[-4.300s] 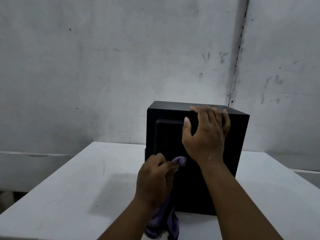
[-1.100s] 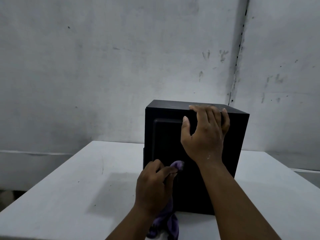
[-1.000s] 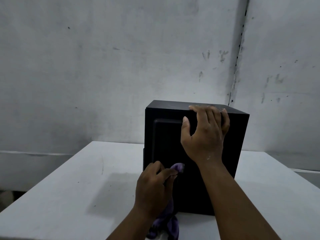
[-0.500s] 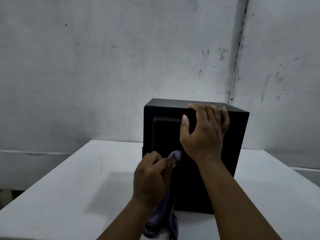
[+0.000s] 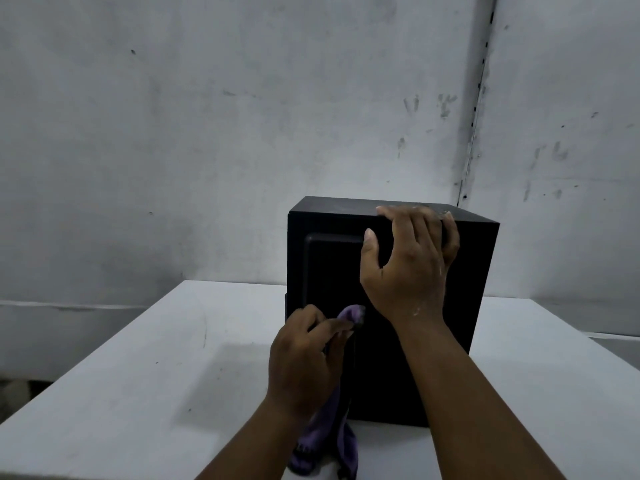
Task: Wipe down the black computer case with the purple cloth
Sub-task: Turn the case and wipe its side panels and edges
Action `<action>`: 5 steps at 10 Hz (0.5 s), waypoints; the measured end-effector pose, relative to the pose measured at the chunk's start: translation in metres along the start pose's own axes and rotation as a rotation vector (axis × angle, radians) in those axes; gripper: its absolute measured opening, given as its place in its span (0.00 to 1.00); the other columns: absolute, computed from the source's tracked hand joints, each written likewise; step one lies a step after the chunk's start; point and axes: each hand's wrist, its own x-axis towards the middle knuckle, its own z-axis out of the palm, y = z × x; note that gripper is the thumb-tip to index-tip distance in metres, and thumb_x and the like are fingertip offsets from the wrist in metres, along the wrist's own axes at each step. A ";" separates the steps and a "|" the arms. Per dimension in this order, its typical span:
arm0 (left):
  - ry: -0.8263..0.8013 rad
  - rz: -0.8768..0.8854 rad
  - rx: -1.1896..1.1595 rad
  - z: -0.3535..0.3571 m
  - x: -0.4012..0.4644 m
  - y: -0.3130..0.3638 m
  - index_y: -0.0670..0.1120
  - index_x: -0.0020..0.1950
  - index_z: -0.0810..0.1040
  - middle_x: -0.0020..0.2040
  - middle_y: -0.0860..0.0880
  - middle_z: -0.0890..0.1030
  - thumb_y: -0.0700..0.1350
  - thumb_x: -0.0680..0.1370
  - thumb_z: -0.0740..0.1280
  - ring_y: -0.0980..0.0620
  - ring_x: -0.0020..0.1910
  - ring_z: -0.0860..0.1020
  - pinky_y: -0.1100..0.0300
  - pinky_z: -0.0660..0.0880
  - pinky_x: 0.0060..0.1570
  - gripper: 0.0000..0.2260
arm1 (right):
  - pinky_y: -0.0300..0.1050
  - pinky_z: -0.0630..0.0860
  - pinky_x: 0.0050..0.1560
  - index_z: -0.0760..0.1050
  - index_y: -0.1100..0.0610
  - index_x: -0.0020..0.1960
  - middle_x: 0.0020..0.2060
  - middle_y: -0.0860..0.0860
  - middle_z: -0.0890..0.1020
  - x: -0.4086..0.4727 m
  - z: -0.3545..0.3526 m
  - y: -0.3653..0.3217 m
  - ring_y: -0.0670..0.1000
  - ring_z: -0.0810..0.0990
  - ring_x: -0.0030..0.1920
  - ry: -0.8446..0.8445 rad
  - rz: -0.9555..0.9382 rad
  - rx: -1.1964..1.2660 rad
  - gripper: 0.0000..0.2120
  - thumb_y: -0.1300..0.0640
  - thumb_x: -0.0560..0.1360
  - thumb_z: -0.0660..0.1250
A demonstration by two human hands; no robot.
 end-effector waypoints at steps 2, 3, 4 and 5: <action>-0.008 -0.003 0.008 0.001 0.000 -0.001 0.46 0.47 0.86 0.38 0.51 0.73 0.49 0.80 0.73 0.50 0.35 0.72 0.50 0.73 0.29 0.07 | 0.61 0.56 0.78 0.79 0.54 0.63 0.57 0.48 0.81 0.001 0.000 0.001 0.54 0.74 0.68 0.000 -0.001 0.000 0.16 0.50 0.78 0.67; -0.007 -0.001 0.007 0.001 -0.001 -0.001 0.47 0.48 0.87 0.38 0.51 0.73 0.48 0.79 0.74 0.51 0.35 0.71 0.51 0.72 0.29 0.06 | 0.61 0.56 0.79 0.79 0.54 0.63 0.57 0.48 0.81 0.001 0.000 0.000 0.54 0.74 0.69 0.000 0.001 0.001 0.16 0.50 0.78 0.66; -0.004 -0.009 0.001 0.000 -0.001 0.000 0.47 0.49 0.87 0.38 0.52 0.73 0.49 0.79 0.73 0.52 0.35 0.71 0.51 0.73 0.29 0.06 | 0.61 0.55 0.79 0.78 0.54 0.63 0.57 0.48 0.81 0.001 0.000 0.000 0.54 0.74 0.69 -0.001 -0.001 0.003 0.16 0.50 0.78 0.66; 0.006 -0.016 -0.013 0.000 0.000 0.000 0.48 0.50 0.87 0.38 0.52 0.73 0.51 0.80 0.72 0.53 0.35 0.72 0.53 0.73 0.29 0.08 | 0.61 0.55 0.79 0.78 0.54 0.63 0.57 0.48 0.81 0.001 0.000 0.000 0.54 0.74 0.68 -0.002 -0.001 0.001 0.16 0.50 0.78 0.66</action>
